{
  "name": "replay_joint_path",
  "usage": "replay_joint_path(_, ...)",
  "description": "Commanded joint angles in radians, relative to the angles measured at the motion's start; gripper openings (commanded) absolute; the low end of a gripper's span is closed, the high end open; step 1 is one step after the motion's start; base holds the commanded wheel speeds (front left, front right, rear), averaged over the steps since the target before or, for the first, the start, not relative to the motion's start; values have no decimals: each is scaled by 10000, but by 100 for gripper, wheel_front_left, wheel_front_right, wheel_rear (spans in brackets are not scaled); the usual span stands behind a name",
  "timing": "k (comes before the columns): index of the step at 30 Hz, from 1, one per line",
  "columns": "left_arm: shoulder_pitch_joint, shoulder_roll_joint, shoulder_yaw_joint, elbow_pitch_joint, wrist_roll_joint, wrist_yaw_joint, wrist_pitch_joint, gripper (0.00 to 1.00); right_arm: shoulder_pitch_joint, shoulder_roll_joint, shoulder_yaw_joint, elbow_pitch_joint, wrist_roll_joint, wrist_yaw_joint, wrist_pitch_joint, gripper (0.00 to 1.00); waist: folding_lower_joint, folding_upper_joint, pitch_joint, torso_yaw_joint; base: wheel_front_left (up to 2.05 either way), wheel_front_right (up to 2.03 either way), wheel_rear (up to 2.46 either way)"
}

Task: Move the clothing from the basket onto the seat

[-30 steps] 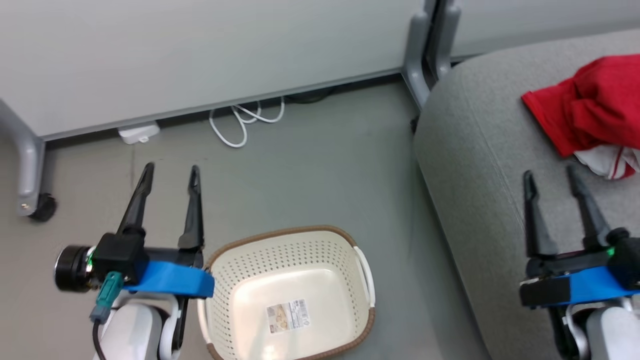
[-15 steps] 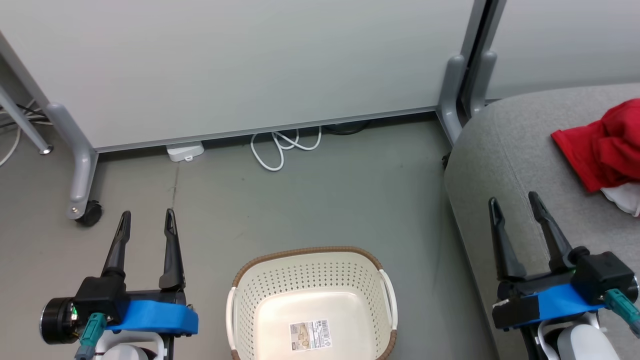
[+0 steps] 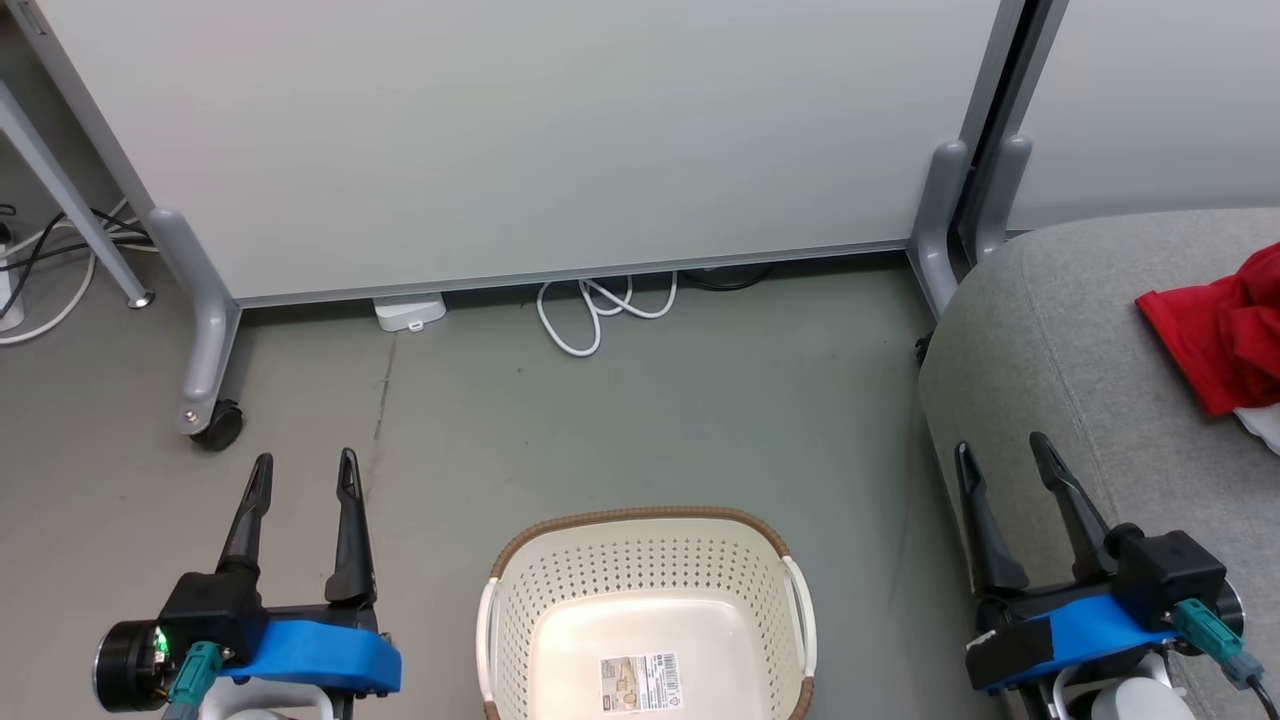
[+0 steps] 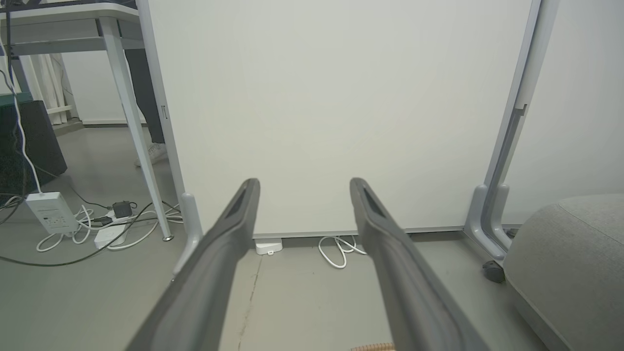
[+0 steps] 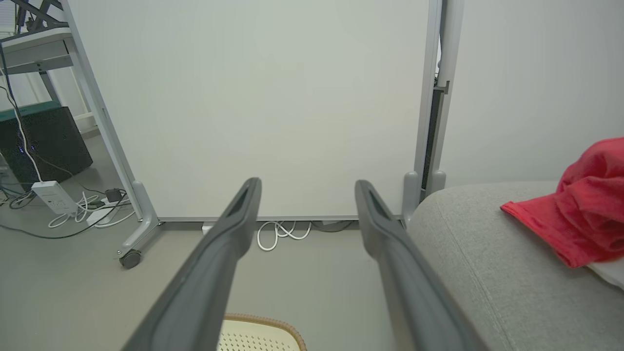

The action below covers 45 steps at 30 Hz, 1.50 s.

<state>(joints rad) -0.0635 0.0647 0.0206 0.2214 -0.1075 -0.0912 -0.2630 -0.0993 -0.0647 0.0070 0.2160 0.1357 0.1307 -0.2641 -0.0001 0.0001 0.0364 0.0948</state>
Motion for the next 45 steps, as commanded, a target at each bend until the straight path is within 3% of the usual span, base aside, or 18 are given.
replay_joint_path(1, 51, -24, 83, 70, 32, -66, -25, 100, 66, 56, -4, 53, -19, 1, -2, 100, 1, -1, -31, 33, 0, 0, 0)
replay_joint_path(17, -121, -120, 208, 320, 129, -253, -26, 100, 25, 133, 82, 246, 58, 1, -2, 100, 1, -1, -18, 121, 0, 0, 0)
replay_joint_path(18, -12, -121, 173, 310, 83, -215, 0, 0, -2, 104, 82, 236, 57, 0, 0, 0, 1, -1, -17, 122, 0, 0, 0)
replay_joint_path(22, 222, -167, 165, 674, 60, -215, 71, 0, 111, 109, 92, 592, 96, 0, 8, 0, 1, -1, -17, 121, 0, 0, 0)
replay_joint_path(45, -15, -154, 409, 539, -4330, -272, 1157, 0, 30, 119, -300, 483, 4362, 0, 1113, 0, 1, -1, -75, -76, 0, 0, 0)
